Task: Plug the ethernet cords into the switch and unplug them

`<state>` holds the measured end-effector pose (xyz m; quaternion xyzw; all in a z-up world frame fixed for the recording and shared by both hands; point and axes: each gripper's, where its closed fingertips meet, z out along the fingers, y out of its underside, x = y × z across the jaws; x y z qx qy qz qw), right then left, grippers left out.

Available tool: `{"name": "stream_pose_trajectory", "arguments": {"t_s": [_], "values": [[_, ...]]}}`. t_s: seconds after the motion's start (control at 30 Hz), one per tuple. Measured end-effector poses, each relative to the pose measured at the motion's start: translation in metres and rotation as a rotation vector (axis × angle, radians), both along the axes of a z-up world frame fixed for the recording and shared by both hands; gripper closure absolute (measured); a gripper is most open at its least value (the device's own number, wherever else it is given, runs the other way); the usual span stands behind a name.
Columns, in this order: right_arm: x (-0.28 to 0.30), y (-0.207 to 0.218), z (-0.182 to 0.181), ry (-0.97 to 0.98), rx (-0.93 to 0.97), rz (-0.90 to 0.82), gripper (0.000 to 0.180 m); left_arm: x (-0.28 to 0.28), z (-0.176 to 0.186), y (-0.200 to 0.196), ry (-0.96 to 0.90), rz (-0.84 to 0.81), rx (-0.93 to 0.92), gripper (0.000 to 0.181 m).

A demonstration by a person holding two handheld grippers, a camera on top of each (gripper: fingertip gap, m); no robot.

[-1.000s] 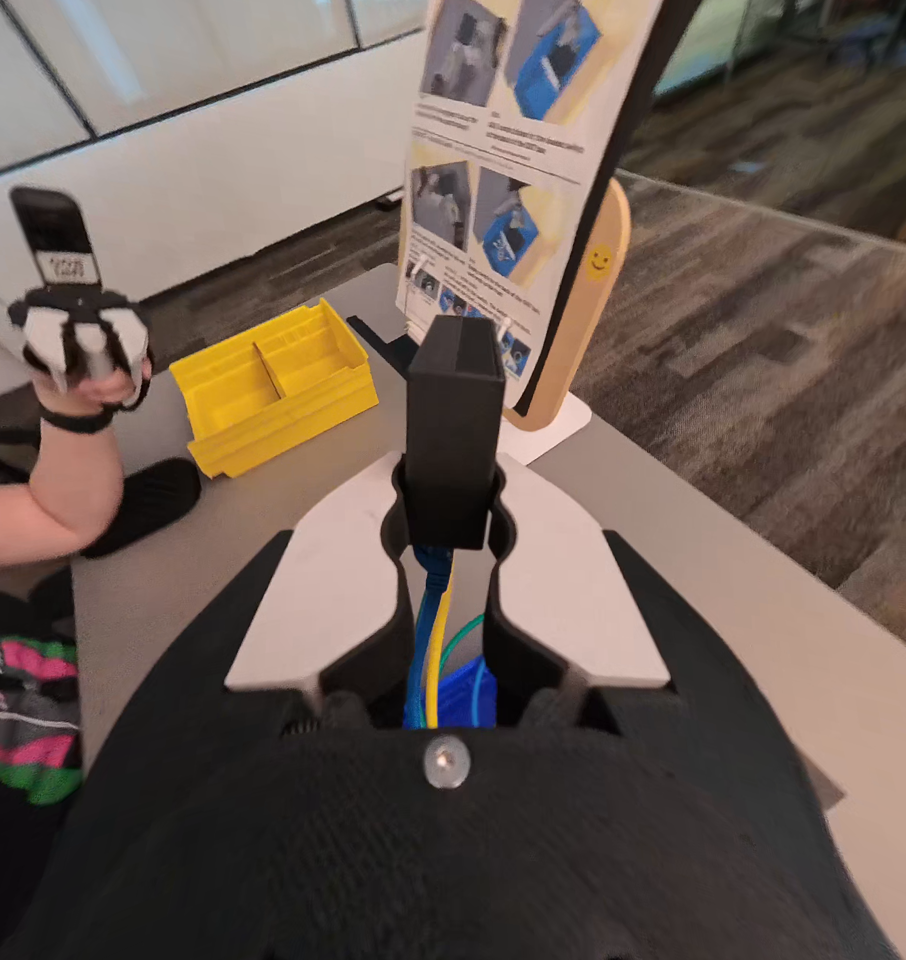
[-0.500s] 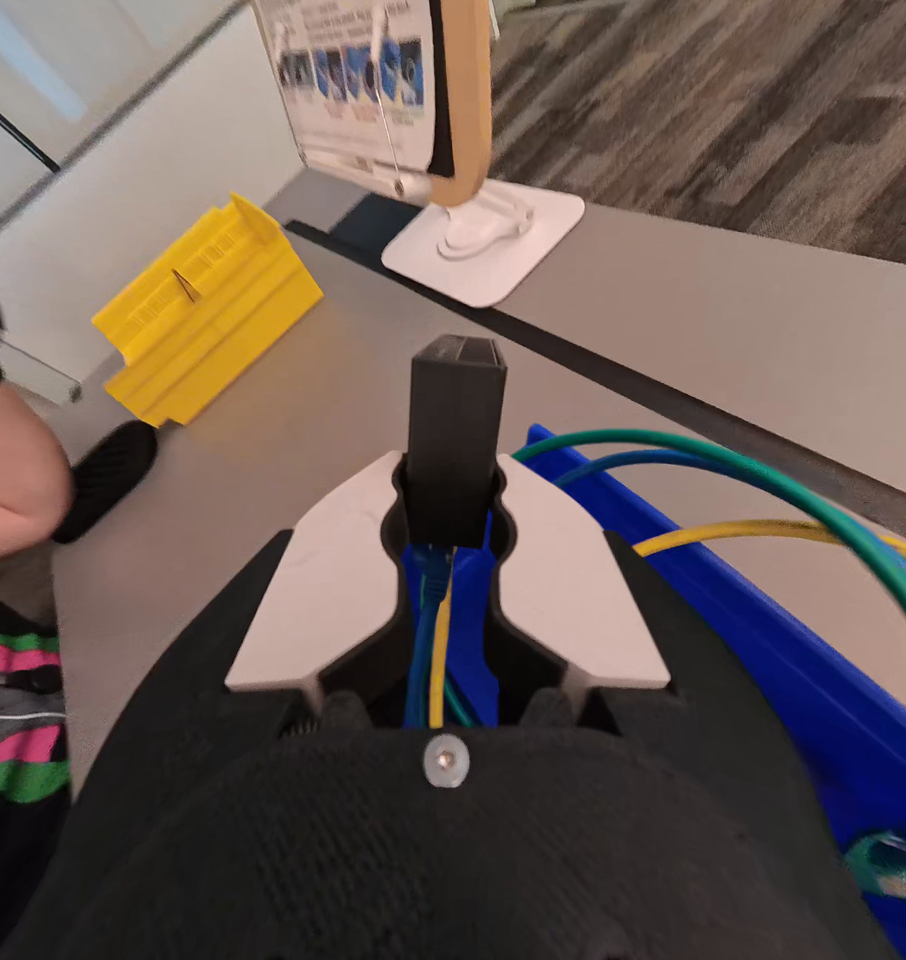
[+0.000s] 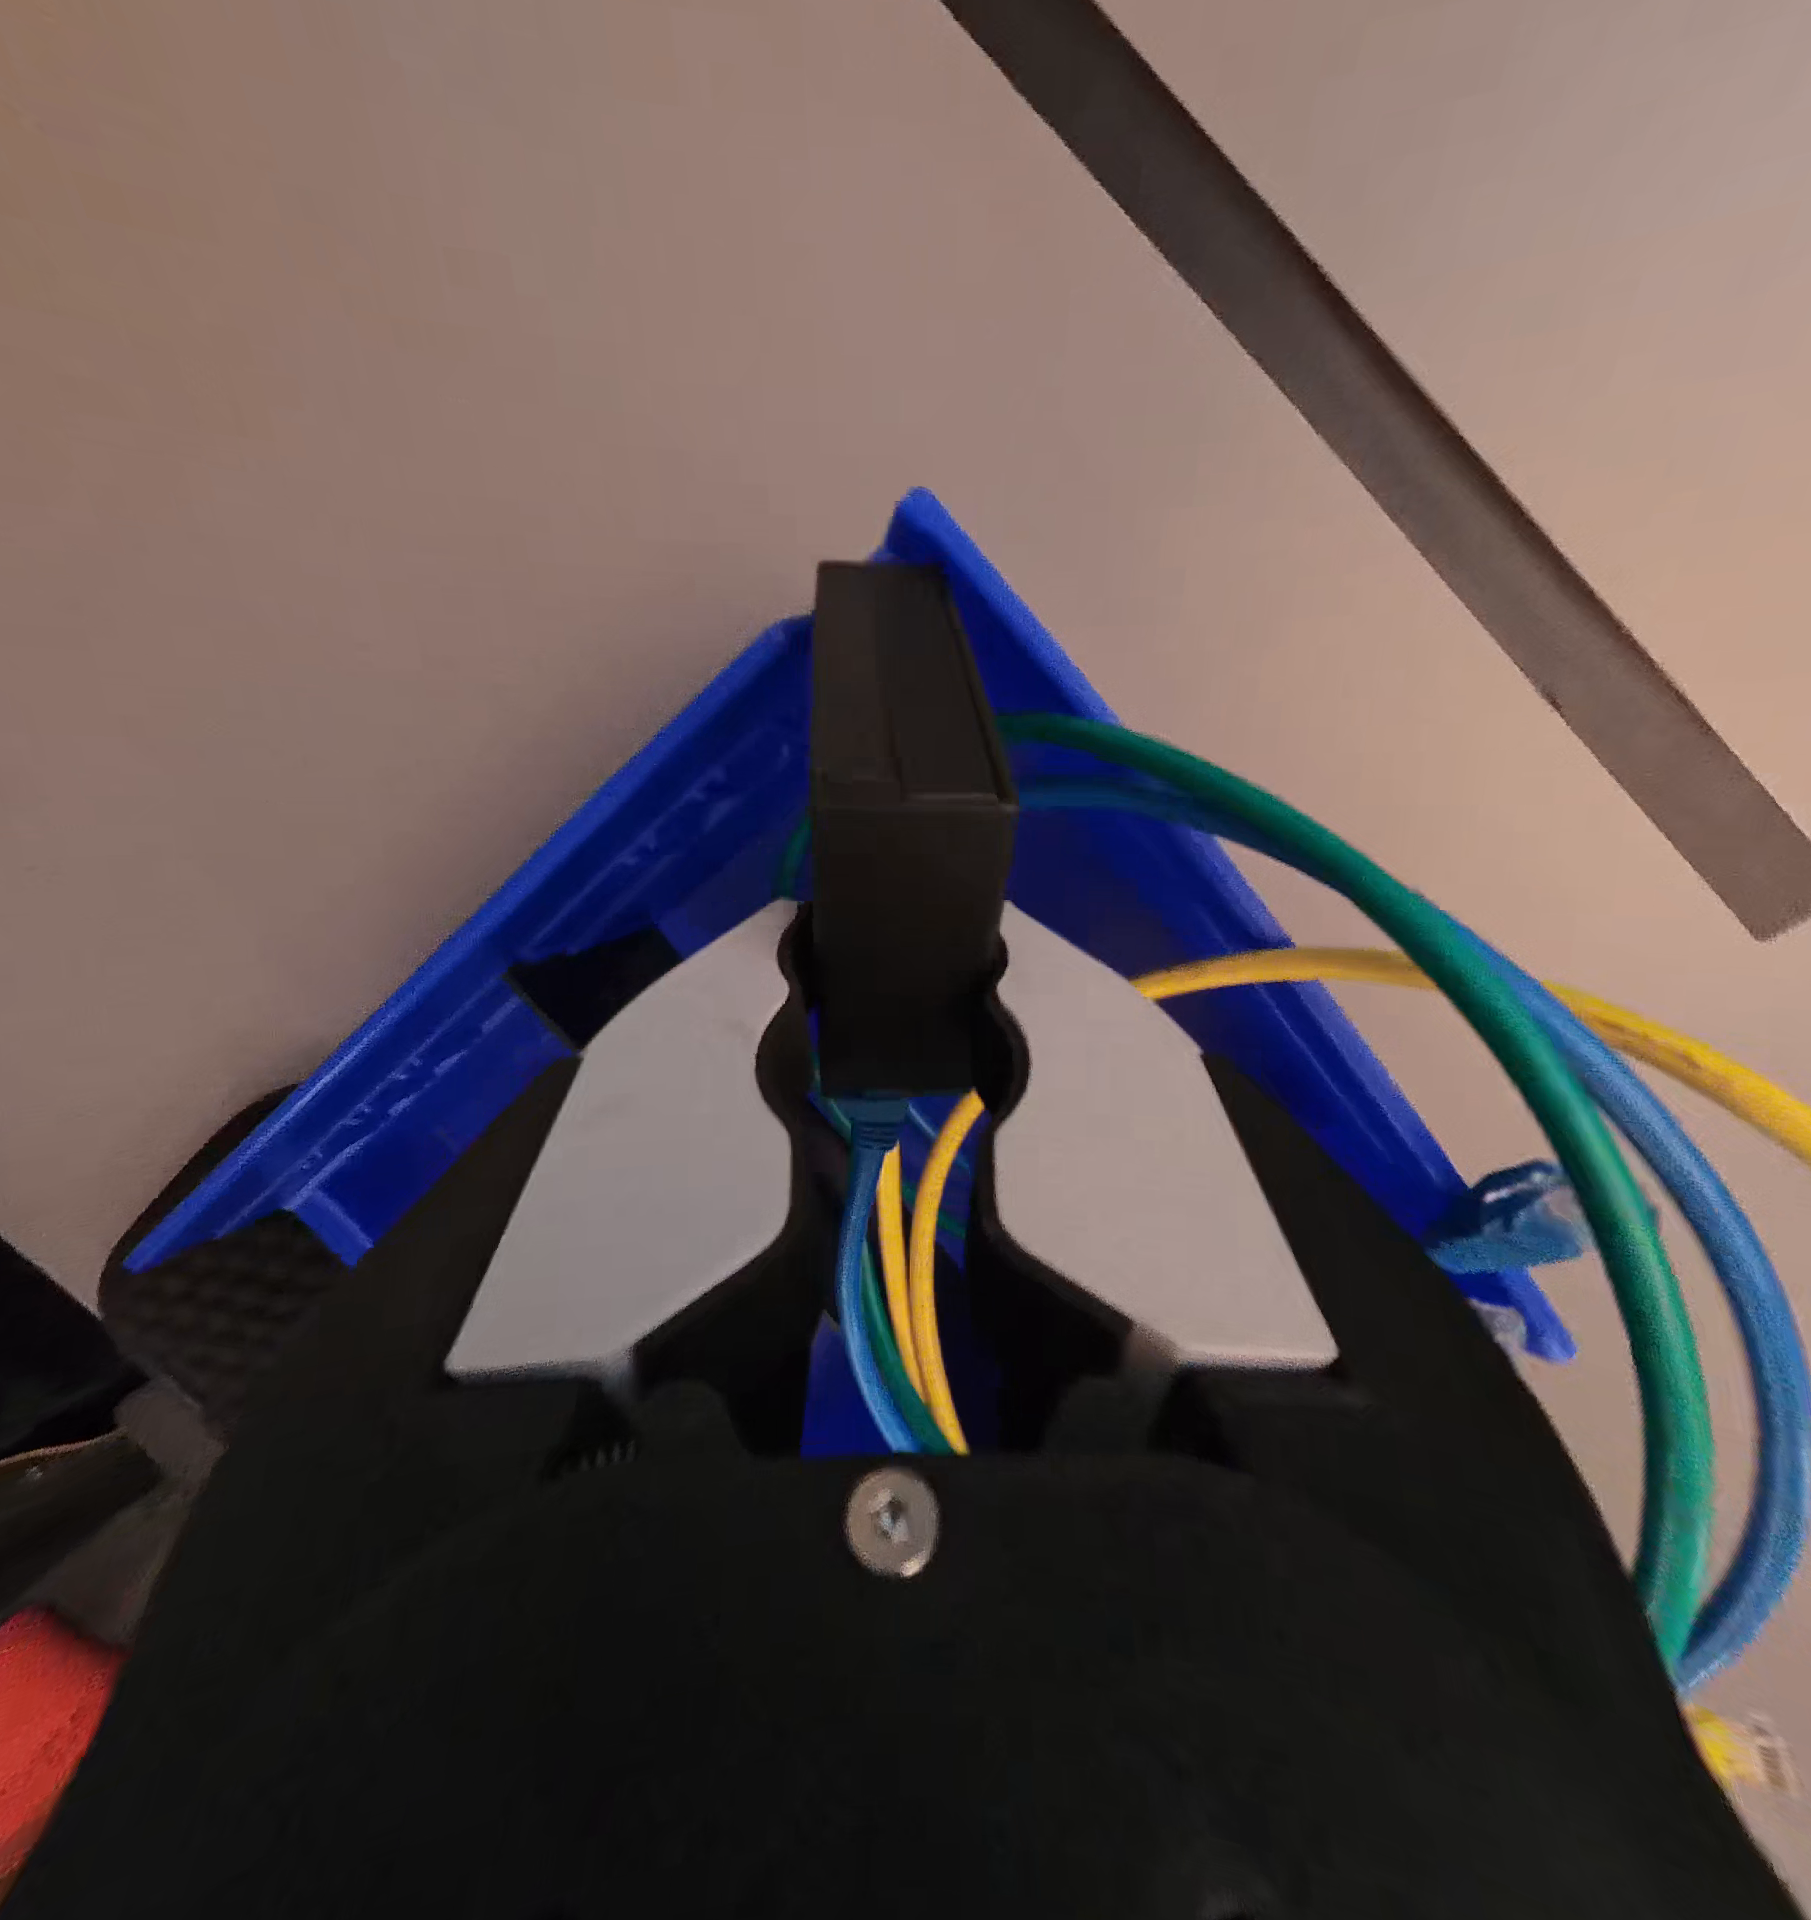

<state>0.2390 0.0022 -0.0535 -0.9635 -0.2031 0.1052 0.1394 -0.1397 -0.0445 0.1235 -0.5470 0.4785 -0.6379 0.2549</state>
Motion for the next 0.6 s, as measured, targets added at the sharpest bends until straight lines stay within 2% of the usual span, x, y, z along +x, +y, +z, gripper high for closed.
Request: {"name": "stream_pose_trajectory", "arguments": {"t_s": [0.03, 0.17, 0.3, 0.43, 0.6], "values": [[0.000, -0.001, -0.001, -0.003, -0.012, -0.016, 0.151, 0.000, 0.000, 0.001, -0.003, 0.003, 0.001, 0.146], [0.003, -0.003, -0.004, -0.036, -0.006, -0.049, 0.149, -0.006, 0.005, 0.004, -0.015, 0.024, 0.008, 0.145], [0.011, -0.011, -0.019, -0.099, -0.095, -0.121, 0.148, -0.018, 0.013, 0.010, -0.042, 0.062, 0.025, 0.146], [0.017, -0.034, -0.049, -0.293, -0.279, 0.048, 0.150, -0.034, 0.023, 0.012, -0.066, 0.084, 0.036, 0.145], [0.015, -0.031, -0.042, -0.429, -0.238, 0.109, 0.142, -0.062, 0.034, 0.028, -0.090, 0.199, 0.090, 0.142]]}}
